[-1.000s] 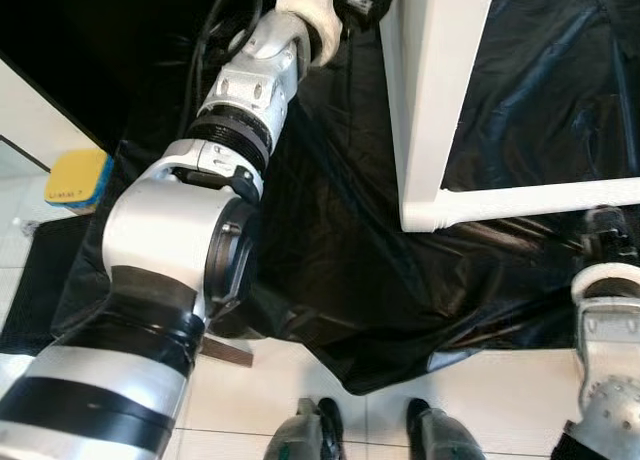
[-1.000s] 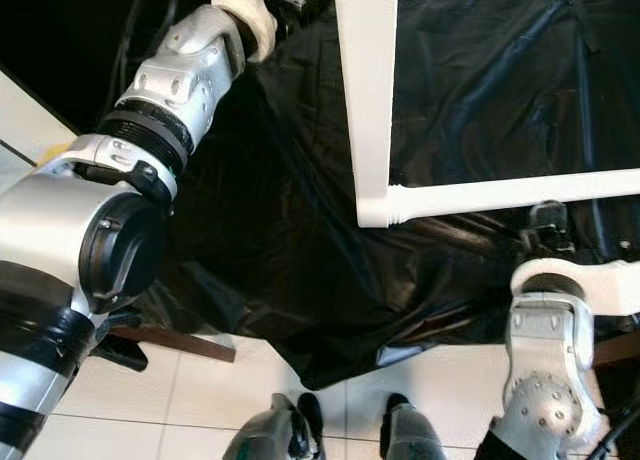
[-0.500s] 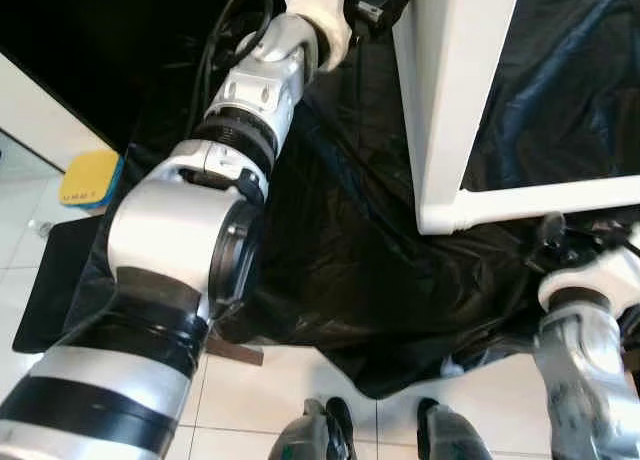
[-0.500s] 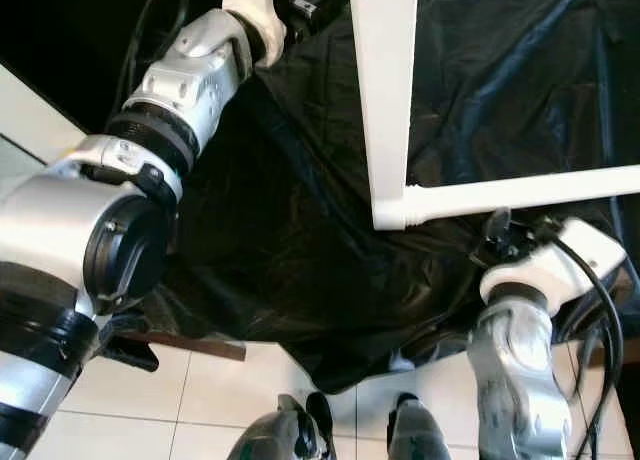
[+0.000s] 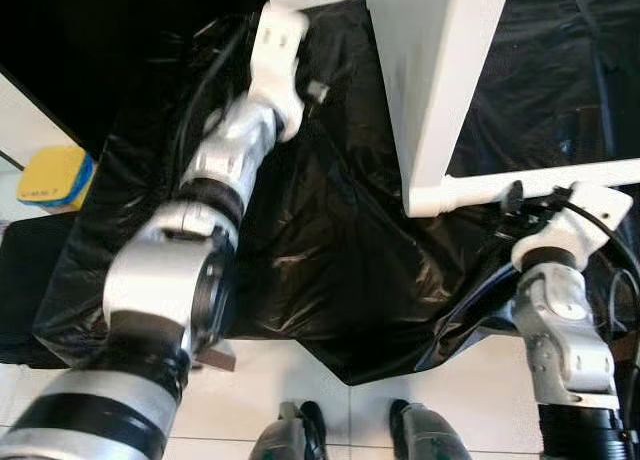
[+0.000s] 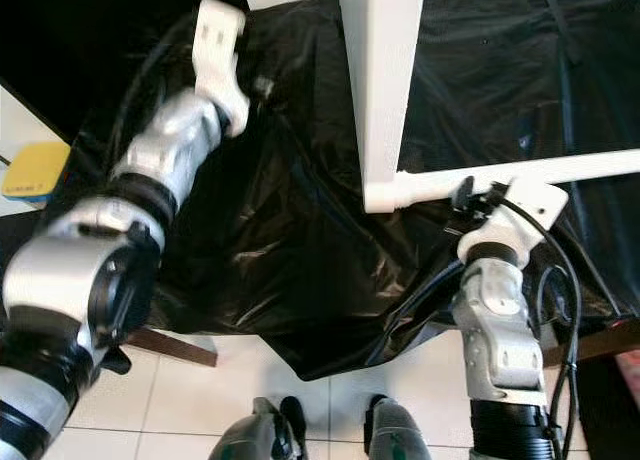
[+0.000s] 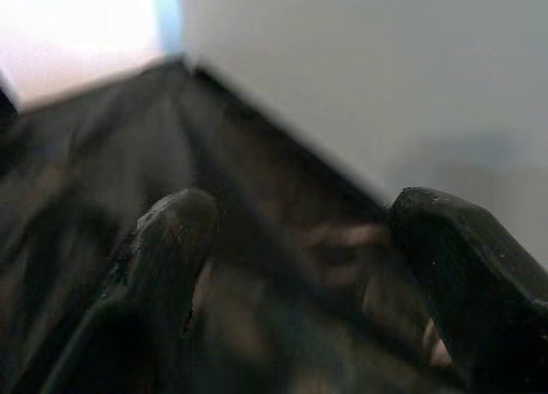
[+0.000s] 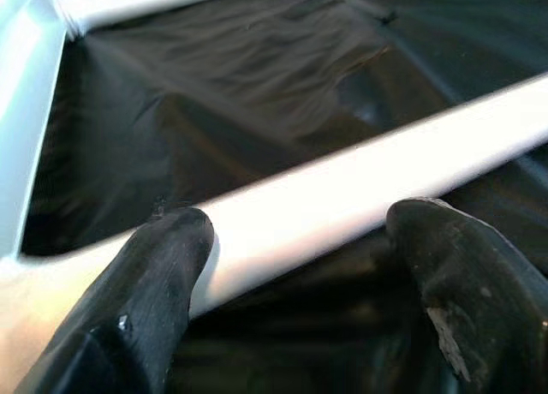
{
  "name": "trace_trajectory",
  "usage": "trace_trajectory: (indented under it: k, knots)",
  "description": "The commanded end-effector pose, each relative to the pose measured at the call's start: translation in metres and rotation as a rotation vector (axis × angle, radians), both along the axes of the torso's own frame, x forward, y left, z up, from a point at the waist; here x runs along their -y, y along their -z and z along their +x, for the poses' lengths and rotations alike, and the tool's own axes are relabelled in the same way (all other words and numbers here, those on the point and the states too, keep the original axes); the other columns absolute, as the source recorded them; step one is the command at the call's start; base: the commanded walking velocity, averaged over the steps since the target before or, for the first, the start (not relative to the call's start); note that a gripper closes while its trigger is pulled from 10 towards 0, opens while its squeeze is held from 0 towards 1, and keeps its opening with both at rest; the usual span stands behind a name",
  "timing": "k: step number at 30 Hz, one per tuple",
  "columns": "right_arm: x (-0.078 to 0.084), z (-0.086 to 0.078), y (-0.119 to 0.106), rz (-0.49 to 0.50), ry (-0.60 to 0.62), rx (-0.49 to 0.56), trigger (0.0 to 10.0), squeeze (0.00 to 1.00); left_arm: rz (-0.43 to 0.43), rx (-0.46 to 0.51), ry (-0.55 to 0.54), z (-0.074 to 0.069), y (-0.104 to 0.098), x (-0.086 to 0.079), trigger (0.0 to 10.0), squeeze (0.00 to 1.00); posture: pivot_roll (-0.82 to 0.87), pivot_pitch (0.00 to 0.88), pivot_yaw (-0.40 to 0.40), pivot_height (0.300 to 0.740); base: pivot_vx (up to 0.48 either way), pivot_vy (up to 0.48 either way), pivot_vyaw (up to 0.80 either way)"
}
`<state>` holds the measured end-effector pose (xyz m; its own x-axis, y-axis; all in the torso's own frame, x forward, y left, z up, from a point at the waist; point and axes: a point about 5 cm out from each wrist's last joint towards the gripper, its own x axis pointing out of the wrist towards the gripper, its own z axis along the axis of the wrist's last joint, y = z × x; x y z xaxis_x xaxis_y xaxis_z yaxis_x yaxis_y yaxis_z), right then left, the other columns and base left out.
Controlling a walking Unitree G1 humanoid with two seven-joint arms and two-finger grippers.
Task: Building children table
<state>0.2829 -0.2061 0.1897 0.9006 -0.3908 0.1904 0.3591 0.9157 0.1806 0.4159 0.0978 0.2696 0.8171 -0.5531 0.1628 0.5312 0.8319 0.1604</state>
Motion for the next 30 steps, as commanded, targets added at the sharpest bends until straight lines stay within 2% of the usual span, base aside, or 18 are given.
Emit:
trace_trajectory:
  k: [1, 7, 11, 14, 19, 23, 25, 30]
  knots:
    - [0.003, -0.009, 0.017, 0.010, 0.063, -0.068, 10.0, 0.00, 0.018, 0.045, 0.004, -0.002, -0.006, -0.011, 10.0, 0.00, -0.08, 0.167, 0.059, 0.740, 0.000, 0.000, 0.00]
    - [0.006, -0.015, 0.019, -0.019, 0.087, -0.057, 10.0, 0.00, 0.002, 0.062, -0.020, -0.003, -0.007, -0.023, 10.0, 0.00, -0.08, 0.164, 0.063, 0.740, 0.000, 0.000, 0.00]
    - [0.019, -0.004, 0.010, -0.087, 0.088, -0.013, 10.0, 0.00, 0.006, 0.069, -0.018, -0.007, -0.002, -0.030, 10.0, 0.00, -0.08, 0.163, 0.067, 0.740, 0.000, 0.000, 0.00]
    - [0.022, 0.000, 0.007, -0.095, 0.081, -0.002, 10.0, 0.00, 0.009, 0.070, -0.019, -0.008, 0.000, -0.031, 10.0, 0.00, -0.08, 0.161, 0.071, 0.740, 0.000, 0.000, 0.00]
    - [0.037, 0.017, -0.003, -0.163, 0.068, 0.020, 10.0, 0.00, 0.017, 0.065, -0.023, -0.011, 0.006, -0.037, 10.0, 0.00, -0.07, 0.157, 0.073, 0.740, 0.000, 0.000, 0.00]
    - [0.040, 0.023, -0.005, -0.173, 0.053, 0.029, 10.0, 0.00, 0.019, 0.063, -0.024, -0.012, 0.007, -0.038, 10.0, 0.00, -0.07, 0.157, 0.073, 0.740, 0.000, 0.000, 0.00]
    - [0.042, 0.032, -0.007, -0.198, 0.013, 0.045, 10.0, 0.00, 0.023, 0.060, -0.022, -0.015, 0.011, -0.039, 10.0, 0.00, -0.07, 0.155, 0.072, 0.740, 0.000, 0.000, 0.00]
    - [0.043, 0.040, -0.008, -0.194, -0.045, 0.068, 10.0, 0.00, 0.016, 0.066, -0.013, -0.020, 0.014, -0.039, 10.0, 0.00, -0.06, 0.154, 0.058, 0.740, 0.000, 0.000, 0.00]
